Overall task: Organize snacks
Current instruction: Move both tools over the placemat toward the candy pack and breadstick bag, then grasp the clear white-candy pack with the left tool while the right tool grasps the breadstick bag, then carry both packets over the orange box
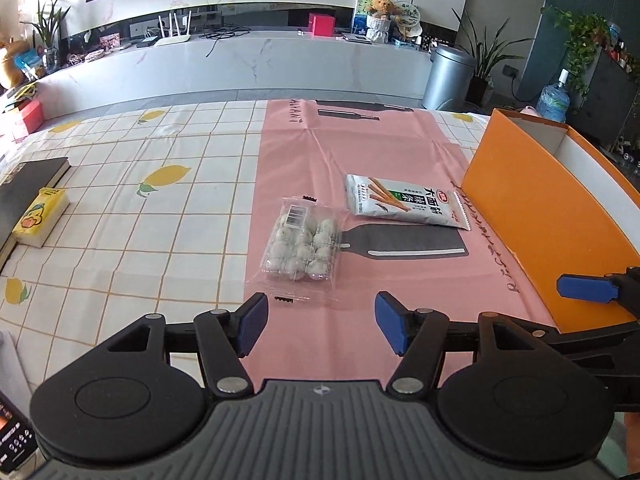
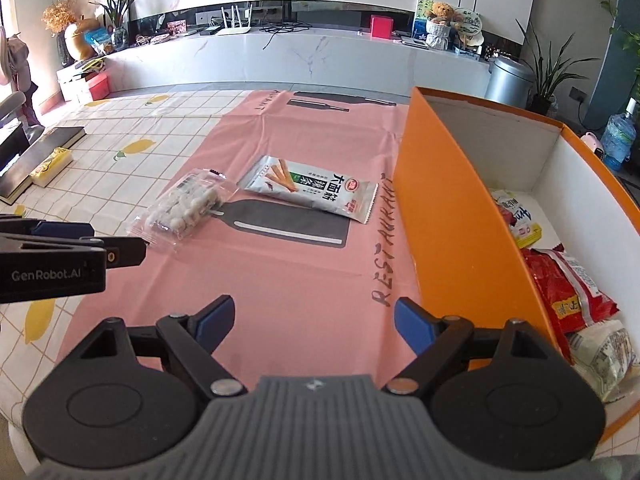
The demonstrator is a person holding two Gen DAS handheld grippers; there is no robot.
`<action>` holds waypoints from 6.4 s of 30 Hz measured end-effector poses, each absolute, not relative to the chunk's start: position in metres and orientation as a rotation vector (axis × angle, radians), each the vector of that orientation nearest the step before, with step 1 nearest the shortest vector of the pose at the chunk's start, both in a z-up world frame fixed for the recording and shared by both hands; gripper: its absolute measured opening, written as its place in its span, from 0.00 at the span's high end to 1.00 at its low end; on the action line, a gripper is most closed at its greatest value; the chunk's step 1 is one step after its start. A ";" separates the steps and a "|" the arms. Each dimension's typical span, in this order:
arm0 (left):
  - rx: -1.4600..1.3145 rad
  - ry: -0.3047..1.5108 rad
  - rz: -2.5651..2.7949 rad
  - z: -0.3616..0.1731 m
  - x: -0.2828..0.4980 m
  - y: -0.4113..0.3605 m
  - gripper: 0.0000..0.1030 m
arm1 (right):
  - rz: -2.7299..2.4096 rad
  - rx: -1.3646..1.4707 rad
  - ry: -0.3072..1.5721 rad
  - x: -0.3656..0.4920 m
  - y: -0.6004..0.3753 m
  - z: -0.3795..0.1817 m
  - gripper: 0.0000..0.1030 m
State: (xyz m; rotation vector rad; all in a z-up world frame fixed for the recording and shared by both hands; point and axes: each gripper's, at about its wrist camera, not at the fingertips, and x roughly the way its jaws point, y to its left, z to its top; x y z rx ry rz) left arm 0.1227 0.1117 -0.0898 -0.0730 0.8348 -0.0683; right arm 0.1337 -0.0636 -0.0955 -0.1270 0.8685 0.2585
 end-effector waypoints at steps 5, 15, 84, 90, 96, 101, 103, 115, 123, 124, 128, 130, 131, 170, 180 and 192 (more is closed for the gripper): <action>-0.046 0.849 -0.090 -0.097 0.150 0.114 0.20 | 0.308 -0.172 0.878 0.166 -0.057 -0.108 0.18; -0.001 0.867 -0.082 -0.110 0.181 0.115 0.19 | 0.311 -0.198 0.817 0.216 -0.047 -0.132 0.27; -0.013 0.921 -0.015 -0.126 0.171 0.114 0.37 | 0.390 -0.150 0.876 0.240 -0.015 -0.143 0.51; -0.006 0.951 -0.029 -0.125 0.137 0.106 0.38 | 0.405 -0.142 0.930 0.193 -0.029 -0.137 0.51; -0.015 0.986 -0.049 -0.122 0.106 0.100 0.38 | 0.396 -0.160 0.986 0.145 -0.044 -0.132 0.52; 0.001 0.997 -0.077 -0.122 0.082 0.092 0.37 | 0.394 -0.178 1.011 0.112 -0.053 -0.129 0.52; 0.016 0.987 -0.082 -0.123 0.078 0.090 0.35 | 0.395 -0.182 1.011 0.105 -0.056 -0.130 0.51; 0.057 0.973 -0.075 -0.127 0.079 0.088 0.24 | 0.397 -0.193 0.982 0.098 -0.058 -0.134 0.36; 0.021 0.983 -0.045 -0.123 0.078 0.083 0.41 | 0.397 -0.184 0.966 0.094 -0.059 -0.131 0.53; 0.015 0.978 -0.047 -0.122 0.077 0.082 0.41 | 0.394 -0.178 0.967 0.094 -0.061 -0.130 0.53; 0.029 0.947 -0.041 -0.108 0.071 0.073 0.41 | 0.394 -0.154 0.941 0.086 -0.068 -0.119 0.54; 0.029 0.929 -0.038 -0.099 0.069 0.068 0.41 | 0.395 -0.143 0.922 0.081 -0.073 -0.111 0.54; 0.023 0.922 -0.038 -0.093 0.067 0.065 0.41 | 0.392 -0.139 0.913 0.078 -0.075 -0.107 0.54; 0.233 0.632 -0.415 0.013 0.139 -0.135 0.42 | 0.173 0.013 0.745 0.108 -0.284 0.006 0.55; 0.261 0.709 -0.452 -0.021 0.182 -0.151 0.42 | 0.181 -0.072 0.825 0.161 -0.294 -0.023 0.55; 0.277 0.777 -0.456 -0.052 0.216 -0.158 0.42 | 0.185 -0.151 0.930 0.215 -0.288 -0.062 0.55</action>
